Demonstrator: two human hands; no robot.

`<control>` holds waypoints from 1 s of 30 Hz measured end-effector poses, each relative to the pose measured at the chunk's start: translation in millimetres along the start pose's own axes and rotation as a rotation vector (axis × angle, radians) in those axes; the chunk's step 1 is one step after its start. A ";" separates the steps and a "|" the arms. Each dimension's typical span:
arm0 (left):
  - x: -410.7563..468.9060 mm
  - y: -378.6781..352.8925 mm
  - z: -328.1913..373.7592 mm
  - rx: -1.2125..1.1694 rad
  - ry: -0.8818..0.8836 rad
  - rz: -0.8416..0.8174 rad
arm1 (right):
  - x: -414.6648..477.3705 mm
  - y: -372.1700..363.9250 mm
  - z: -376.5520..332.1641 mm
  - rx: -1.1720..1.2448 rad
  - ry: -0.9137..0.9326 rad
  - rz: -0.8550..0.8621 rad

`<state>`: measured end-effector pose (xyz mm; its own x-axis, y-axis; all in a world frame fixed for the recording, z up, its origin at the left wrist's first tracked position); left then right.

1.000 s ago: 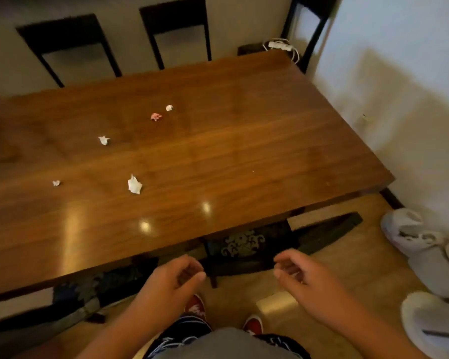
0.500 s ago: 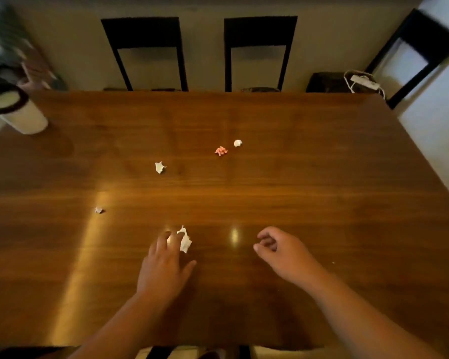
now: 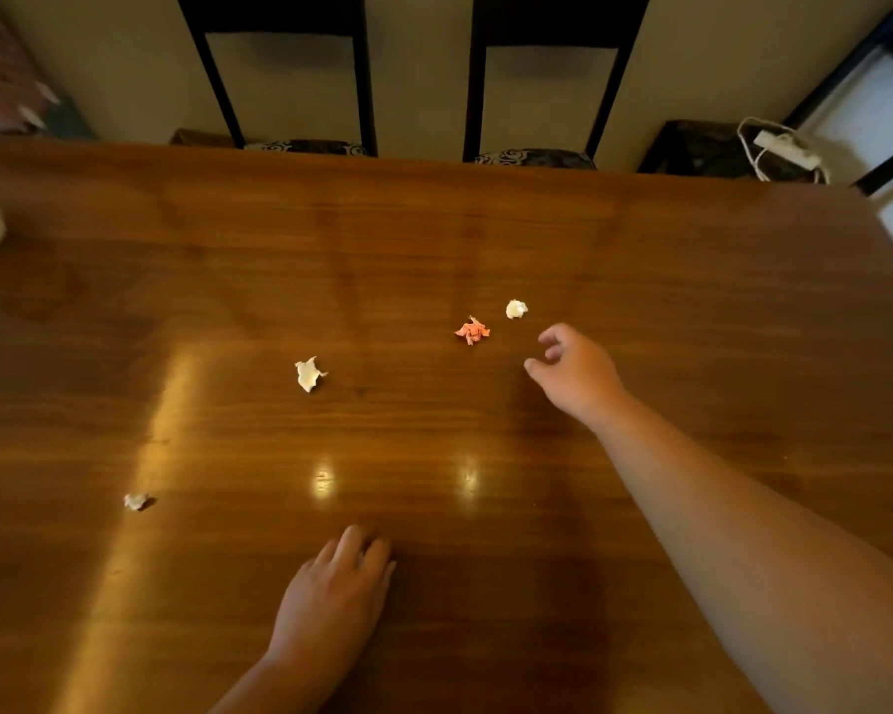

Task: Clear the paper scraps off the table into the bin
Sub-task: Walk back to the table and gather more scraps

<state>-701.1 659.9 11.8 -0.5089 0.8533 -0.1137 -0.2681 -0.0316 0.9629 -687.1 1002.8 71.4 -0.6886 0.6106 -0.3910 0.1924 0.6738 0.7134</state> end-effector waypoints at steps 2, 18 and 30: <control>7.5 3.7 -2.3 -0.059 0.011 0.005 | 20.4 0.2 -4.0 -0.067 0.009 0.063; 31.8 35.9 -13.3 -2.186 0.773 -0.108 | 67.5 -29.0 -22.3 -0.407 0.109 0.127; -27.8 51.5 36.7 -2.469 0.633 -0.232 | -192.1 -81.1 34.0 1.491 -0.550 -0.520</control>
<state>-670.8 653.6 73.5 -0.2937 0.7728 -0.5625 -0.0762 -0.6055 -0.7922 -546.7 845.0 68.9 -0.6398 0.0557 -0.7666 0.7115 0.4200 -0.5633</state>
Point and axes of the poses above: each hand's wrist, its own x-axis towards the middle knuckle, its own y-axis out of the back of the hand, z = x × y, the point moved 1 cm from there along x, towards the middle knuckle, and after that the axes turned 8 degrees about -z, right-handed, at the moved point
